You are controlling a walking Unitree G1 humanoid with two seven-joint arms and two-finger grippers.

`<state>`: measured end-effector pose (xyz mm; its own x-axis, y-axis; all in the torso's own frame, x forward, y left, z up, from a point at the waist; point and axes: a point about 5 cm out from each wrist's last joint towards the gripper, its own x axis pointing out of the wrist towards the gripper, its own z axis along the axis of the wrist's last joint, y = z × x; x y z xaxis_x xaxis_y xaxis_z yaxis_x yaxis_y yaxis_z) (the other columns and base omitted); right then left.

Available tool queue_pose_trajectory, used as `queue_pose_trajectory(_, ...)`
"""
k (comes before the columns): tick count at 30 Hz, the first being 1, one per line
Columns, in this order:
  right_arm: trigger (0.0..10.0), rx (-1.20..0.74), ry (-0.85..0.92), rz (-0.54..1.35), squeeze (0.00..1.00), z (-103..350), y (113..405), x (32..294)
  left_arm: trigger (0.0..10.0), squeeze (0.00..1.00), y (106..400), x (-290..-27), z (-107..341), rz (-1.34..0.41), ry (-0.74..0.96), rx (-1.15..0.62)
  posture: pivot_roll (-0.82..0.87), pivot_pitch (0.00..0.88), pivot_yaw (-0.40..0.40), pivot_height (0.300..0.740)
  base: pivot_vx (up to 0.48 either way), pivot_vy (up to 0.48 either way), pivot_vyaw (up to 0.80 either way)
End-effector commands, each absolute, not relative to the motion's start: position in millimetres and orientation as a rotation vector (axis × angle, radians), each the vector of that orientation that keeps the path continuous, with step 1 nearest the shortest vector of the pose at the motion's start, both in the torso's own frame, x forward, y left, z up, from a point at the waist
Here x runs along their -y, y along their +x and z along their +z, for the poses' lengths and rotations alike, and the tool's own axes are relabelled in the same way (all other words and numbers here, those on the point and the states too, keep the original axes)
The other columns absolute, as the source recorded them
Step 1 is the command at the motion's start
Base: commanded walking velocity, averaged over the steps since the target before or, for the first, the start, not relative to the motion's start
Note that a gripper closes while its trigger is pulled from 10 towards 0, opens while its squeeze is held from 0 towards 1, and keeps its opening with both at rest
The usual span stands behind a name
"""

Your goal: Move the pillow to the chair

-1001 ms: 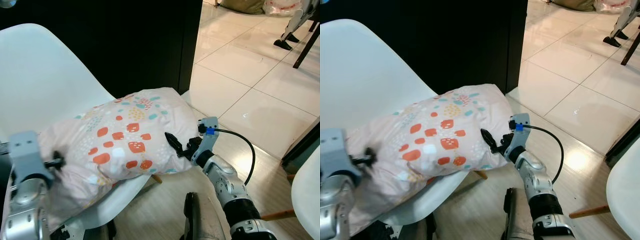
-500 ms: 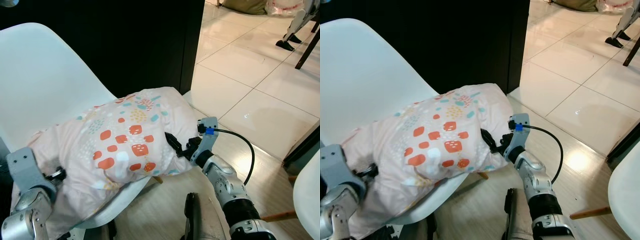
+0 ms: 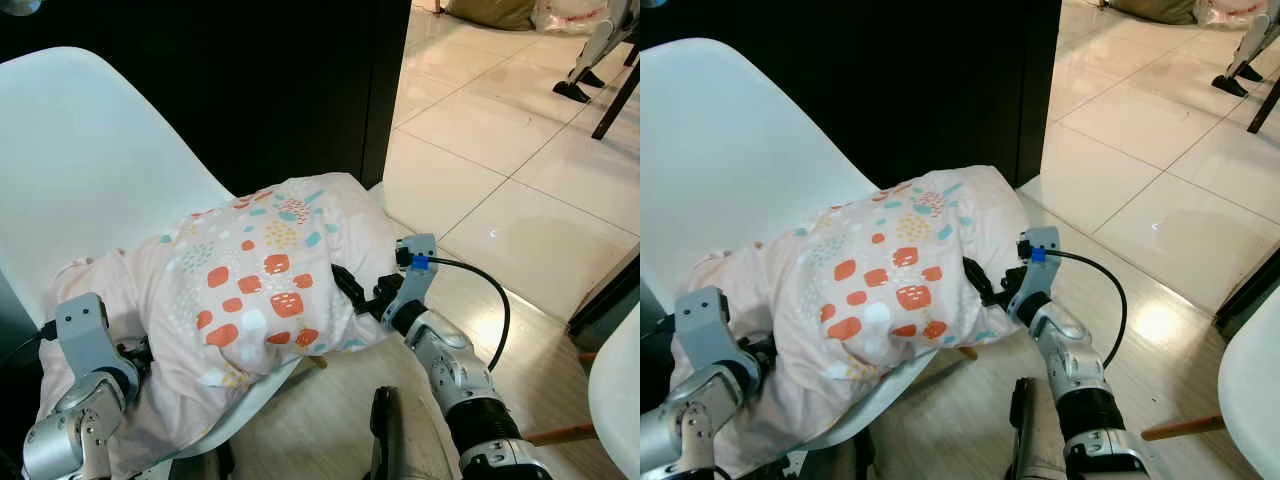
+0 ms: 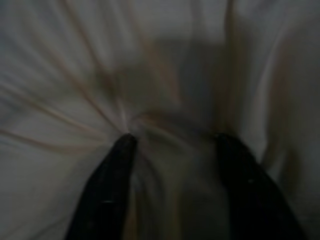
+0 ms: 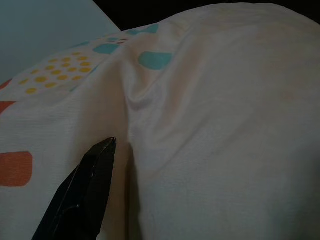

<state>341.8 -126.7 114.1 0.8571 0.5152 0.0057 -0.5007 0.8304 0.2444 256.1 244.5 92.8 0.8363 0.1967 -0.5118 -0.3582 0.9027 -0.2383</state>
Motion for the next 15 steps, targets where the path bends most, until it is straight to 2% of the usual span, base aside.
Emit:
queue_pose_trajectory(1, 10.0, -0.064, 0.246, 0.599, 0.00, 114, 338, 111, 0.0, 0.00, 253, -232, 73, 0.234, -0.375, -0.606, -0.03, 0.159, 0.029, 0.555, 0.000, 0.000, 0.00)
queue_pose_trajectory(10, 10.0, -0.062, 0.253, 0.591, 0.00, 115, 338, 112, 0.0, 0.00, 255, -255, 79, 0.358, -0.340, -0.557, -0.03, 0.161, 0.027, 0.555, 0.000, 0.000, 0.00)
queue_pose_trajectory(11, 10.0, -0.063, 0.256, 0.578, 0.00, 115, 339, 114, 0.0, 0.00, 253, -274, 92, 0.491, -0.300, -0.468, -0.03, 0.163, 0.023, 0.555, 0.000, 0.000, 0.00)
queue_pose_trajectory(13, 10.0, -0.064, 0.257, 0.572, 0.00, 115, 339, 115, 0.0, 0.00, 252, -281, 98, 0.548, -0.283, -0.429, -0.03, 0.163, 0.023, 0.555, 0.000, 0.000, 0.00)
queue_pose_trajectory(15, 10.0, -0.066, 0.258, 0.538, 0.00, 116, 343, 119, 0.0, 0.00, 249, -303, 143, 0.698, -0.062, -0.213, -0.02, 0.164, 0.015, 0.555, 0.000, 0.000, 0.00)
